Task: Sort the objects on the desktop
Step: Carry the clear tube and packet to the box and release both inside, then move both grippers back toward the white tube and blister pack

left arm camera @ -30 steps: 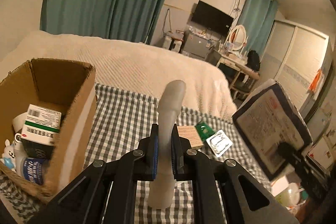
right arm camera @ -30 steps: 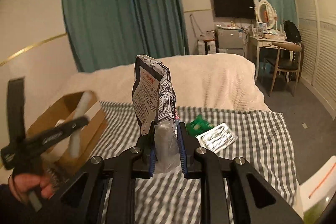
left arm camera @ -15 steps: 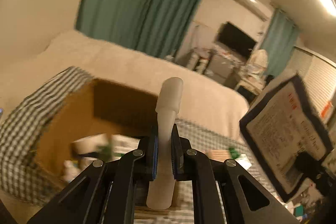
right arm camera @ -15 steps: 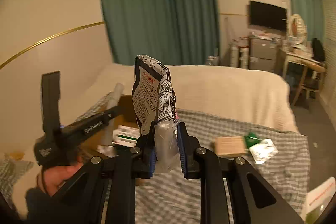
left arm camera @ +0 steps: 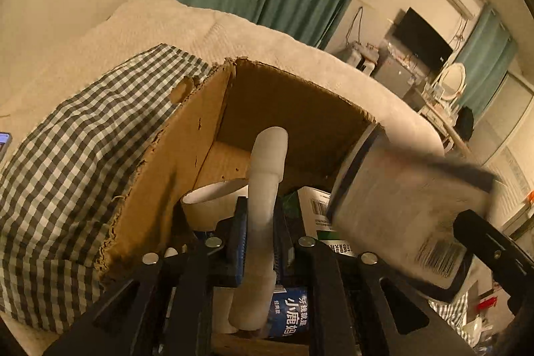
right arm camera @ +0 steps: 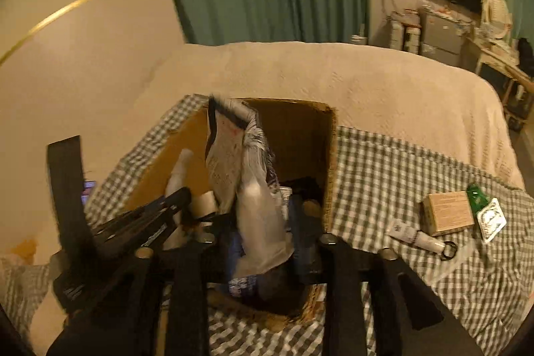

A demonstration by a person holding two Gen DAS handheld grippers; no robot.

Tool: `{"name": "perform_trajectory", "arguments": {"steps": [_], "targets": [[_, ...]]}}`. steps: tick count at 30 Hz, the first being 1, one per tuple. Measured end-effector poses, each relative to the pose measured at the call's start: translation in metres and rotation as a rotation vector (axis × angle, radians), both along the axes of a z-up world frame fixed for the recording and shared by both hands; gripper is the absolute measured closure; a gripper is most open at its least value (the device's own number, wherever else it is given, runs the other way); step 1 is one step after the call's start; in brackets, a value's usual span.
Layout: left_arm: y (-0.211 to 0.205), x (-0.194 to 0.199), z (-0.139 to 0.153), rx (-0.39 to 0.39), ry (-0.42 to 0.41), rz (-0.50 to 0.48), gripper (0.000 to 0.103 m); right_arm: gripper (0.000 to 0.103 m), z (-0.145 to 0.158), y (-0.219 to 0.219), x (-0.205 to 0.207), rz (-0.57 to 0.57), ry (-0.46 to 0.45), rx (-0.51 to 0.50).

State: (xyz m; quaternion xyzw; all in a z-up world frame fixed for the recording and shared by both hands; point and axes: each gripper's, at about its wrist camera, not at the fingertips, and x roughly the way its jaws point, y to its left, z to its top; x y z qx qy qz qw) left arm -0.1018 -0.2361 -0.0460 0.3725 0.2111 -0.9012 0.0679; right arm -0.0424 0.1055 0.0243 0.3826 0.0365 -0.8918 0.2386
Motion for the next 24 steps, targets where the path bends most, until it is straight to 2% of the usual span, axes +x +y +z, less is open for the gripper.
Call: {"name": "perform_trajectory", "arguments": {"steps": [1,2,3,5,10,13,16,17,21,24], "targets": [[0.004,0.000,0.003,-0.009,-0.004,-0.006,0.080,0.066,0.000,0.001,0.000,-0.010,0.005,0.003],[0.007,0.002,0.006,-0.019,-0.006,-0.009,0.066,0.058,0.001,0.002,0.000,-0.021,0.006,0.005],[0.009,0.003,0.008,-0.027,-0.006,-0.007,0.044,0.052,0.002,0.008,0.000,-0.037,0.008,0.003],[0.016,0.010,0.019,-0.048,0.015,0.007,0.026,0.052,0.016,0.026,0.012,-0.063,0.043,-0.005],[0.049,0.032,0.057,-0.085,0.073,-0.010,0.018,0.047,0.042,0.058,0.033,-0.094,0.116,-0.006],[0.076,0.042,0.076,-0.105,0.110,-0.042,0.007,0.045,0.067,0.092,0.054,-0.132,0.153,-0.037],[0.113,0.052,0.088,-0.107,0.133,-0.104,0.007,0.043,0.091,0.137,0.085,-0.196,0.206,-0.044],[0.123,0.054,0.091,-0.108,0.133,-0.120,0.006,0.042,0.091,0.137,0.085,-0.196,0.206,-0.044],[0.173,0.059,0.089,-0.107,0.133,-0.201,0.005,0.040,0.099,0.185,0.113,-0.264,0.241,-0.038],[0.204,0.059,0.076,-0.068,0.116,-0.251,0.004,0.039,0.096,0.209,0.128,-0.306,0.259,-0.032]]}}
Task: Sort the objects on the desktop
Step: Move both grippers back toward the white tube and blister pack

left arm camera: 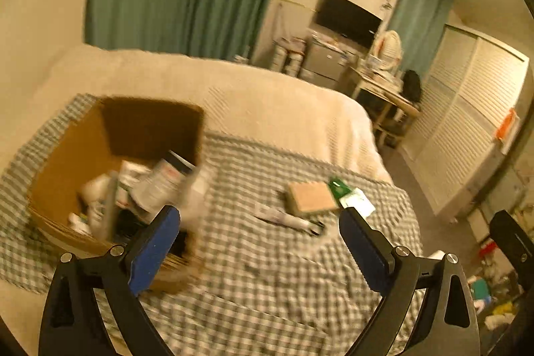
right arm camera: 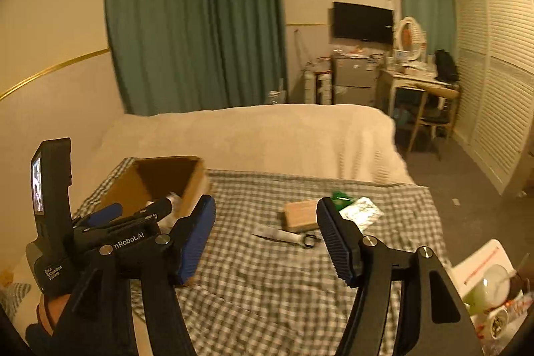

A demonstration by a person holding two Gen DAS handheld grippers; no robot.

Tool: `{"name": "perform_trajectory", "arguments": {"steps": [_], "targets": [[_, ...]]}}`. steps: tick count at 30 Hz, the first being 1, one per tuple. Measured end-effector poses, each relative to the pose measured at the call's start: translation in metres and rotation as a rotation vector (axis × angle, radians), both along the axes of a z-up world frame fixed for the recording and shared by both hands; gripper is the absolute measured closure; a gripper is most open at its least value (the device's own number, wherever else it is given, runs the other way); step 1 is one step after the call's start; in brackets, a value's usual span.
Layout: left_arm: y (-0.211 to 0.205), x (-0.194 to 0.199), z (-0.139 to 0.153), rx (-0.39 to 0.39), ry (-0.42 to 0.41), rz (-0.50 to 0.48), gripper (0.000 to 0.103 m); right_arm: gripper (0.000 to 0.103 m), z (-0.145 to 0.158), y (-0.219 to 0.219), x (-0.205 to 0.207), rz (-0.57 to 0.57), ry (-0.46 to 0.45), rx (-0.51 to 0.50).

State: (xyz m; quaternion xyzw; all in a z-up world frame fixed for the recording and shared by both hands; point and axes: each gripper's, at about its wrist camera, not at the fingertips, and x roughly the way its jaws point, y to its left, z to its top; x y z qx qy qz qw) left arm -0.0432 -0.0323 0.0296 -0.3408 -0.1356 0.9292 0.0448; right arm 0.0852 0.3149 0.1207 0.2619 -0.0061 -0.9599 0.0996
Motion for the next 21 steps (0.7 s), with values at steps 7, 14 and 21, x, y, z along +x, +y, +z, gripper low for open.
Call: {"name": "perform_trajectory", "arguments": {"steps": [7,14,21], "targets": [[0.040,-0.013,-0.051,-0.035,-0.091,-0.014,0.004,0.039,-0.039,0.046,-0.003,-0.054,-0.027,-0.012],[0.070,-0.038,-0.110,-0.049,-0.171,-0.021,0.004,0.039,-0.101,0.083,-0.033,-0.093,-0.105,-0.027],[0.105,-0.070,-0.161,-0.068,-0.203,-0.081,0.004,0.039,-0.159,0.112,-0.083,-0.095,-0.178,-0.040]]}}
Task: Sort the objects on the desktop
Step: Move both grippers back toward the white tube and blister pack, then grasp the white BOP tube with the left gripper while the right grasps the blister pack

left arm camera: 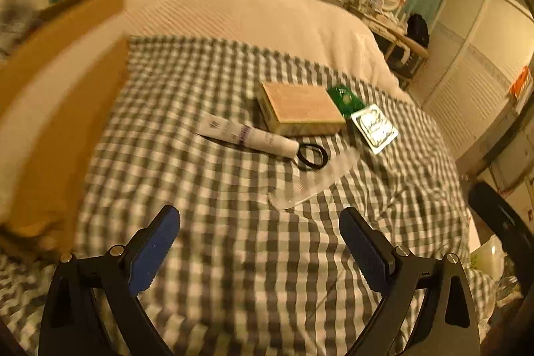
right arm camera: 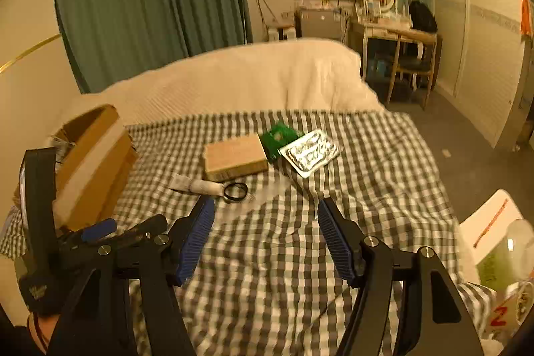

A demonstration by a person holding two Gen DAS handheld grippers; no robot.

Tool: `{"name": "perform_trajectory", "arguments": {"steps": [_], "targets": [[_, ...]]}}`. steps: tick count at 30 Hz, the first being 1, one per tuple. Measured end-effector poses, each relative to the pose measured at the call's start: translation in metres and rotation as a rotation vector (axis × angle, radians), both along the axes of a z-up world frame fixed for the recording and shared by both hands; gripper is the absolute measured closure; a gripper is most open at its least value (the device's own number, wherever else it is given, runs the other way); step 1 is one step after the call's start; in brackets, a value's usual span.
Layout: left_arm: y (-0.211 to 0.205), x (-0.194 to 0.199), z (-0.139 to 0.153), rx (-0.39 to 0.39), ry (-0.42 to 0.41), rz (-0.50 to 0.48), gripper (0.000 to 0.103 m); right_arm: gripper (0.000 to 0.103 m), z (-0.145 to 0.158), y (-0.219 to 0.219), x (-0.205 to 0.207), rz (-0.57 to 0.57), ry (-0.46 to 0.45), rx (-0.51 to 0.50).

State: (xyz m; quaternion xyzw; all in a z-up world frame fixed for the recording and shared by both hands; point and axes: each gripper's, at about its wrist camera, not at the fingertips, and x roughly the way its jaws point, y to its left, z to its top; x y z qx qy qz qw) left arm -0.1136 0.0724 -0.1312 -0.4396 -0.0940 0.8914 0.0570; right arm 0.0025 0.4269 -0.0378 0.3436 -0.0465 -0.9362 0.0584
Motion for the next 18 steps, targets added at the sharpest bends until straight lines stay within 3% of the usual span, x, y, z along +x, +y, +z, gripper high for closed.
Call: {"name": "perform_trajectory", "arguments": {"steps": [4,8,14,18], "targets": [[0.017,-0.025,-0.021,-0.007,-0.010,-0.009,0.004,0.039,-0.029,0.015,-0.042,0.002,-0.044,-0.053],[0.027,-0.049,-0.037,-0.004,0.009,0.025,0.004,0.039,-0.041,0.021,-0.090,0.017,-0.026,-0.082],[0.021,-0.078,-0.055,0.059,0.018,0.238,0.004,0.039,-0.070,0.030,-0.139,0.008,0.026,-0.095],[0.025,-0.088,-0.054,0.040,0.062,0.334,0.004,0.039,-0.097,0.040,-0.160,-0.033,0.009,-0.084]]}}
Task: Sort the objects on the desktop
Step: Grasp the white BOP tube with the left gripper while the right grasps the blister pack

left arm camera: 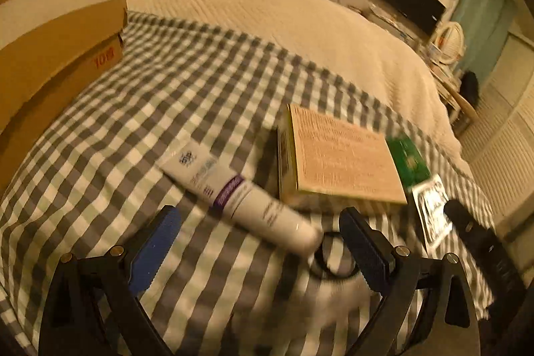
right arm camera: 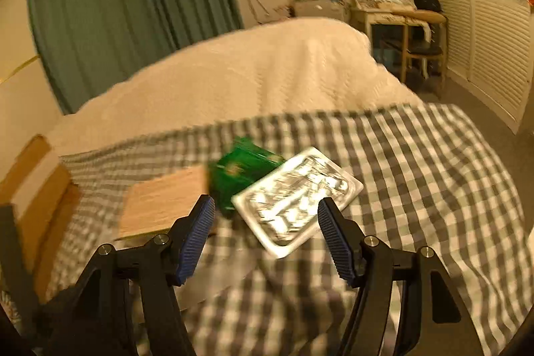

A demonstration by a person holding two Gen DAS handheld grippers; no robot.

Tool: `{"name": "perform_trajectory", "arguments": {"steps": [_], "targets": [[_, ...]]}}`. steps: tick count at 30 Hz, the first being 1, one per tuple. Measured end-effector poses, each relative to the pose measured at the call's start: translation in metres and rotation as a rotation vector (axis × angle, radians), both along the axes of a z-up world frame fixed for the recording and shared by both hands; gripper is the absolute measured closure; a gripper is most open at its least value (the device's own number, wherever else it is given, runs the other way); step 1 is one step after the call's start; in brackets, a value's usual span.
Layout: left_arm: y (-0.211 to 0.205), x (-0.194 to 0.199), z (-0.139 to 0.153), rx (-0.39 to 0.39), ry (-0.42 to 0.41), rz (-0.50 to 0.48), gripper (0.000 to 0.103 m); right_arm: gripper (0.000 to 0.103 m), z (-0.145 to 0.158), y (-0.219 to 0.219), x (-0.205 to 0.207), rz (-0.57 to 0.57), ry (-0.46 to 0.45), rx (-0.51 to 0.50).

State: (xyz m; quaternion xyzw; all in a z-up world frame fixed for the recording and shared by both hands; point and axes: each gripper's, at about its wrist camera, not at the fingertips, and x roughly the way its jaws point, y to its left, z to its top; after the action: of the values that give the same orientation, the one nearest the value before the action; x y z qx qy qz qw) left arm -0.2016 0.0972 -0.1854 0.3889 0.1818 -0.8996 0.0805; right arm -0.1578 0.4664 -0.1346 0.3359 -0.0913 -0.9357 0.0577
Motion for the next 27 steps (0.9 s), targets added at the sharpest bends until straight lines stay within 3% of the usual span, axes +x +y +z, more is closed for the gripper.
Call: {"name": "perform_trajectory", "arguments": {"steps": [1,3,5,8,11,14,18,20,22,24,25,27], "targets": [[0.001,-0.004,-0.002,-0.020,-0.008,0.007,0.004,0.039,-0.003,0.002,-0.004,-0.010,-0.007,0.000],[0.001,-0.008,-0.006,-0.042,-0.027,0.013,0.004,0.023,-0.010,0.002,-0.010,-0.035,-0.020,0.014],[-0.001,-0.010,-0.008,-0.063,-0.035,0.025,0.004,0.014,-0.013,-0.002,-0.013,-0.032,-0.016,-0.002],[-0.005,-0.014,-0.010,-0.117,-0.072,0.014,0.004,0.009,-0.013,-0.015,-0.014,-0.010,-0.004,0.046],[-0.012,-0.014,-0.009,-0.143,-0.090,-0.016,0.004,0.009,-0.021,-0.021,-0.016,-0.020,-0.027,0.096],[-0.029,-0.005,-0.007,-0.143,-0.111,0.012,0.004,0.009,-0.023,-0.010,-0.012,-0.060,-0.050,0.055],[-0.044,0.008,-0.003,-0.139,-0.122,0.066,0.004,0.009,-0.016,0.004,-0.005,-0.165,-0.098,0.085],[-0.047,0.010,-0.001,-0.123,-0.109,0.075,0.004,0.009,-0.010,0.007,0.000,-0.169,-0.084,0.040],[-0.045,0.008,-0.001,-0.112,-0.102,0.067,0.008,0.009,-0.006,0.003,0.003,-0.152,-0.055,0.023],[-0.045,0.005,-0.004,-0.119,-0.102,0.050,0.023,0.009,-0.006,-0.005,0.002,-0.130,-0.024,0.049],[-0.043,0.002,-0.005,-0.128,-0.102,0.040,0.025,0.009,-0.008,-0.009,0.000,-0.123,-0.019,0.053],[-0.039,-0.001,-0.004,-0.130,-0.094,0.032,0.031,0.009,-0.015,-0.012,-0.012,-0.105,-0.047,0.047]]}}
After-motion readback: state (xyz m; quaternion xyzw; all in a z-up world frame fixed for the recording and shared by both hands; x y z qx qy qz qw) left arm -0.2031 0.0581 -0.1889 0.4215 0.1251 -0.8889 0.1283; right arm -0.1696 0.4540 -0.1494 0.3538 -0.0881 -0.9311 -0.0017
